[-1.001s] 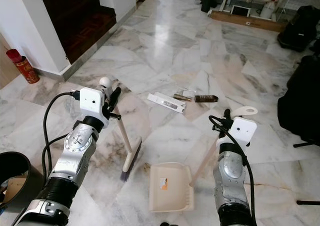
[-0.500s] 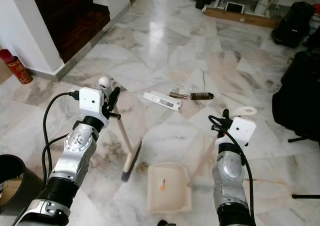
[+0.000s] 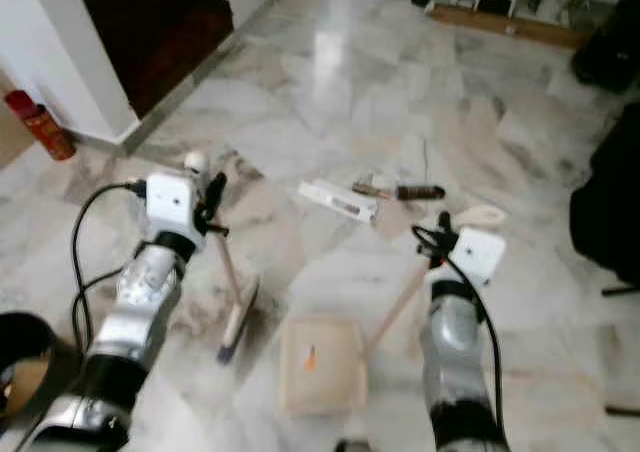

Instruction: Sweep floor

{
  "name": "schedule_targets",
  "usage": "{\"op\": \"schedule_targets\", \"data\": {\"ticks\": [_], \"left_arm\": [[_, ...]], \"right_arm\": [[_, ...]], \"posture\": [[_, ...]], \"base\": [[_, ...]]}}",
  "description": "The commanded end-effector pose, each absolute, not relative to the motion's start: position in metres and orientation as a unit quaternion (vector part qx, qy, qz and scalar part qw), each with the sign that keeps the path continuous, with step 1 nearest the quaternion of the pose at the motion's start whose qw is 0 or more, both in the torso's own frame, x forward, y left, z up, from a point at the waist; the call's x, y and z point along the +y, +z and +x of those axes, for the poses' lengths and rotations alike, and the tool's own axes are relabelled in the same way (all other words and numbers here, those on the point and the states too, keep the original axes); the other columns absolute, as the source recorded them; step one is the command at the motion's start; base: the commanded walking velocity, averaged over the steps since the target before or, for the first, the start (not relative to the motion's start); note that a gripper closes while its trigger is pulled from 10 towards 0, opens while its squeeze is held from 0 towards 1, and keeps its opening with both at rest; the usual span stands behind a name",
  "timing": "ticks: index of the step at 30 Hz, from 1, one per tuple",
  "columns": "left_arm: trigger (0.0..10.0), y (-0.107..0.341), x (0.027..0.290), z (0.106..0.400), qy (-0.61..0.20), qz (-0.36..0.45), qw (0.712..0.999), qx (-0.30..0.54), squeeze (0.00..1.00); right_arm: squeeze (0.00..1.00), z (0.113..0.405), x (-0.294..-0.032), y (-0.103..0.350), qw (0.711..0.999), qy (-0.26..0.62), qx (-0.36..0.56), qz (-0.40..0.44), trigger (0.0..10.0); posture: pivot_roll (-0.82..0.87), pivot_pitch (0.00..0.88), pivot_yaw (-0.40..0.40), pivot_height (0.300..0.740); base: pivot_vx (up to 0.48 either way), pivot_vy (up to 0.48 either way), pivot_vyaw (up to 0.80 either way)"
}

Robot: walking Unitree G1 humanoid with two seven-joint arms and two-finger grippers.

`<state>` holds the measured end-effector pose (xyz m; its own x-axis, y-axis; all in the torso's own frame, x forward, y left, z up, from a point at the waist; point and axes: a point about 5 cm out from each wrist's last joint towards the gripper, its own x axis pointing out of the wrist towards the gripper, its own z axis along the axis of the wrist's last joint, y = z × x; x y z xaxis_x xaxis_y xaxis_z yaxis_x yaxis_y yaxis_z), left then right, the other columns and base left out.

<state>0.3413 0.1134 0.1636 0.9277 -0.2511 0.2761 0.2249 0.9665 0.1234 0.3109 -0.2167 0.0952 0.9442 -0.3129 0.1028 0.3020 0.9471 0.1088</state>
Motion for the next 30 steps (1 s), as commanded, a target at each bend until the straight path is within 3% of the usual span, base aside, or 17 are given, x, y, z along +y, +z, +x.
{"op": "schedule_targets", "data": {"ticks": [1, 18, 30], "left_arm": [[10.0, 0.1732, 0.1215, 0.3416, -0.11, 0.046, 0.978, -0.169, 0.0], [10.0, 0.1744, 0.1201, 0.3416, -0.114, 0.046, 0.978, -0.169, 0.0], [10.0, 0.1731, 0.1175, 0.341, -0.121, 0.044, 0.977, -0.169, 0.0]], "right_arm": [[0.0, 0.3129, -0.2152, 0.1031, 0.984, -0.152, -0.078, 0.044, 10.0], [0.0, 0.3122, -0.215, 0.11, 0.982, -0.159, -0.095, 0.042, 10.0], [0.0, 0.3128, -0.2129, 0.1104, 0.982, -0.158, -0.096, 0.043, 10.0]], "posture": [[0.06, 0.148, -0.037, 0.74], [0.06, 0.173, -0.029, 0.74], [0.06, 0.138, -0.028, 0.74]], "base": [[0.319, 0.0, 0.0], [0.327, 0.0, 0.0], [0.326, 0.0, 0.0]]}}
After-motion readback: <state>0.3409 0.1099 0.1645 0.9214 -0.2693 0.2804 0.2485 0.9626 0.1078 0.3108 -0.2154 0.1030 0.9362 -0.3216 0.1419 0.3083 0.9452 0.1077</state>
